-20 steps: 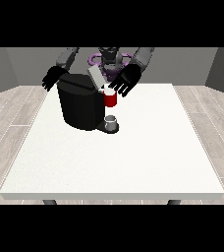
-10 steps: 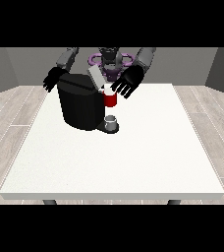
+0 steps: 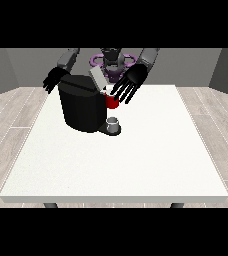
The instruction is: Insert the coffee pod into the coffee machine and close the lid
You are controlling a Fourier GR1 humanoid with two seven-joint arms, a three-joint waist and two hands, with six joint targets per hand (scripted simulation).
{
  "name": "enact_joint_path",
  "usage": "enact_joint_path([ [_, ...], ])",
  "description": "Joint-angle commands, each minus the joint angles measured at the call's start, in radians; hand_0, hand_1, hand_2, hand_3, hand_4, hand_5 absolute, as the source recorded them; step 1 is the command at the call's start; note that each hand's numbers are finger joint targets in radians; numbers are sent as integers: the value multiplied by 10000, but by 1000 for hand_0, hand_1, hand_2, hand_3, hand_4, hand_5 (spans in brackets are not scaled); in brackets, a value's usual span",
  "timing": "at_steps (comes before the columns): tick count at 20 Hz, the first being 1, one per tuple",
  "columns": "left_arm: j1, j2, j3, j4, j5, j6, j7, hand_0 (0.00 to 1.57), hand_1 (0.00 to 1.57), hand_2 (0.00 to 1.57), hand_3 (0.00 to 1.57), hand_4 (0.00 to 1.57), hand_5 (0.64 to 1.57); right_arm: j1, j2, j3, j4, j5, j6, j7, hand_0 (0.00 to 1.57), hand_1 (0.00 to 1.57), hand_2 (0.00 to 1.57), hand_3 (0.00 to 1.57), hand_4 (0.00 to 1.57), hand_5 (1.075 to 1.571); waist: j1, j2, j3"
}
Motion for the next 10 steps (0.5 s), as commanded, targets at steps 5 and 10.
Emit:
enact_joint_path([
  [5,512,-120,-108,-159,-157,-92,-292,0,0,0,0,0,1571,183,62,-185,304,73,-363,-30,0,0,0,0,376,1571,536,-493,-15],
  [10,585,-707,-117,-394,-138,-228,422,0,0,0,0,0,1571,697,-73,-338,780,-155,28,-418,0,0,0,0,363,1571,542,-1077,-12],
])
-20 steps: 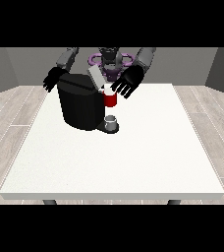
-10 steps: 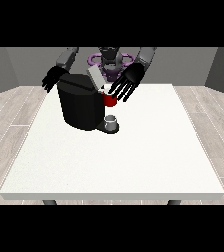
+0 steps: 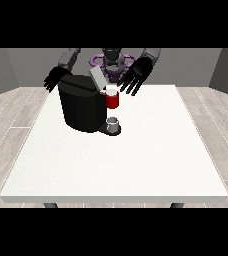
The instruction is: Insert the coffee pod into the coffee machine and close the lid
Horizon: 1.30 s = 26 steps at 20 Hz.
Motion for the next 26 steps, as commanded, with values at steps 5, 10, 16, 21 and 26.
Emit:
enact_joint_path([
  [5,717,-539,538,-423,815,-451,-69,0,0,0,0,0,1571,581,-77,-513,542,-336,40,-545,0,0,0,0,405,1571,768,-935,0],
  [10,1871,-2031,2144,-555,2874,-11,-255,0,0,0,0,249,1571,1458,-194,-692,681,-366,22,-373,0,0,0,0,424,1571,1602,-2401,-13],
  [16,3673,-2730,2708,-640,3923,-336,-618,0,0,0,0,0,1571,2439,-494,-565,325,-307,408,-288,0,0,0,0,492,1571,2110,-3751,-5],
  [21,4848,-3384,2965,-694,4475,-204,-856,0,0,0,0,227,1571,1723,-956,-260,-507,-258,760,723,0,0,0,0,349,1571,2498,-4242,-11],
  [26,5140,-3371,3206,-945,4950,-245,-580,0,0,0,0,0,1571,1067,-1034,358,-1507,-150,1147,1400,0,0,0,0,0,1571,2440,-4370,-8],
])
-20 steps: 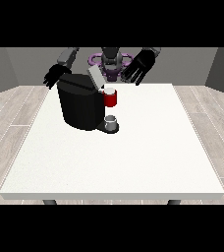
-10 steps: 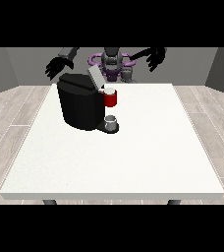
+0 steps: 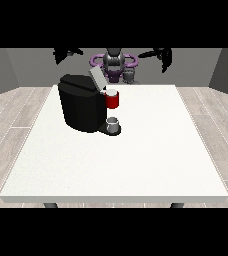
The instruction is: Insert the coffee pod into the coffee machine and close the lid
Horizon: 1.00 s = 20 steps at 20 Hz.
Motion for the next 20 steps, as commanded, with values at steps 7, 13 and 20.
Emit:
enact_joint_path([
  [7,1617,-758,-73,-1081,1040,-491,2,0,0,0,0,140,1571,-631,-154,616,-856,149,574,546,0,0,0,0,0,1571,731,-55,4],
  [13,1716,-724,-232,-2267,1615,-352,739,0,0,0,0,204,1571,-1525,-178,1116,-1142,599,714,1140,0,0,0,0,238,1571,772,381,3],
  [20,3018,-934,-883,-4225,2040,-429,1174,0,0,0,0,0,1571,-1838,-187,593,5,414,1043,461,0,0,0,0,0,1571,1251,1030,6],
])
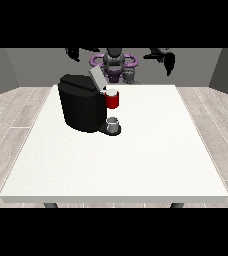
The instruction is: Insert the coffee pod into the coffee machine and close the lid
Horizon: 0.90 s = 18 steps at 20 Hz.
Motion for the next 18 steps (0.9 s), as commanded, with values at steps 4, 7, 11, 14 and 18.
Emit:
enact_joint_path([
  [4,987,-239,-613,-1980,760,46,907,0,0,0,0,0,1571,-513,298,-198,1135,37,8,-562,0,0,0,0,0,1571,280,482,2],
  [7,757,-93,-586,-1889,623,381,319,0,0,0,0,0,1571,-1377,84,-520,1439,-289,318,-463,0,0,0,0,0,1571,-8,1343,1],
  [11,1532,401,-578,-2491,861,186,609,0,0,0,0,0,1571,-1638,-194,-657,1733,-391,666,-75,0,0,0,0,0,1571,-204,1206,-1],
  [14,1655,333,-731,-2853,1064,261,799,0,0,0,0,0,1571,-1622,474,-205,2176,162,85,-587,0,0,0,0,0,1571,-108,1337,-1],
  [18,1724,135,-1142,-3578,1075,636,1312,0,0,0,0,0,1571,-2215,12,-531,2930,224,358,-667,0,0,0,0,0,1571,-52,1410,0],
])
